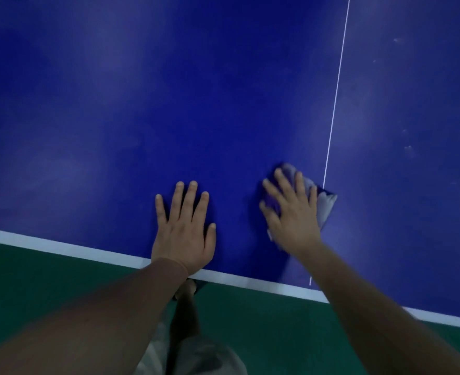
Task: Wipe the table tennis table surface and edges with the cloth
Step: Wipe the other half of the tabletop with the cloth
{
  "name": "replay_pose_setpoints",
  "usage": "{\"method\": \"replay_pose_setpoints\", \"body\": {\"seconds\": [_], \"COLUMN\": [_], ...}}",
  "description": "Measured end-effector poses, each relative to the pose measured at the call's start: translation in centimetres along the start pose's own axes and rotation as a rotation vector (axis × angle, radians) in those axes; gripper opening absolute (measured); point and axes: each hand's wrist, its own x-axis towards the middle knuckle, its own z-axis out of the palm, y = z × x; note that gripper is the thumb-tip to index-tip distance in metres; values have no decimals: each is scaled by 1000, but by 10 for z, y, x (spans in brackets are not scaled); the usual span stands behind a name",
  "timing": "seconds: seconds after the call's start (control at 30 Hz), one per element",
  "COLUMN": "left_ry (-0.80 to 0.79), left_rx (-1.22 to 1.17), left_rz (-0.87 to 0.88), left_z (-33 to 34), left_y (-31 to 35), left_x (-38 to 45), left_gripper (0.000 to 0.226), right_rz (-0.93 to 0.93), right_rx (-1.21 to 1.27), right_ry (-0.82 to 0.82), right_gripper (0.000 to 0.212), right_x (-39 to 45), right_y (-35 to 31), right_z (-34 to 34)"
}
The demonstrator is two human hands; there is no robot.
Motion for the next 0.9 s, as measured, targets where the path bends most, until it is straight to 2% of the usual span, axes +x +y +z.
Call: {"method": "replay_pose_setpoints", "body": {"seconds": [0.07,0.13,0.2,0.3,0.43,0.53,0.63,0.67,0.77,0.83,0.9], "left_ry": [-4,-1,-6,-31,-24,7,-7,-18,-27,-17,4], "left_rx": [-3,-21,-57,-43,15,25,39,49,87,77,34], "left_rz": [10,15,21,7,92,212,358,385,377,351,303], "left_z": [-2,-3,-4,-3,-2,0,3,3,0,-2,-4], "left_y": [-1,-2,-3,-3,-4,-9,-8,-8,-6,-2,9], "left_x": [0,-1,0,1,0,-3,-5,-5,-3,-4,-5], "left_gripper": [71,71,71,71,68,64,59,58,59,58,57], "right_rz": [156,176,73,-62,-126,61,314,310,113,43,47], "right_rx": [60,77,32,-31,-85,-65,-12,0,-40,-46,-40], "right_ry": [33,59,93,82,-2,20,64,80,90,59,25], "right_gripper": [64,64,60,62,65,59,59,58,57,58,58], "right_x": [35,45,14,-80,-131,-97,-54,-54,-97,-135,-150], "right_y": [-21,-49,-75,-91,-48,-24,-41,-52,-65,-46,-12], "right_z": [-3,3,17,45,42,25,22,25,39,42,34]}}
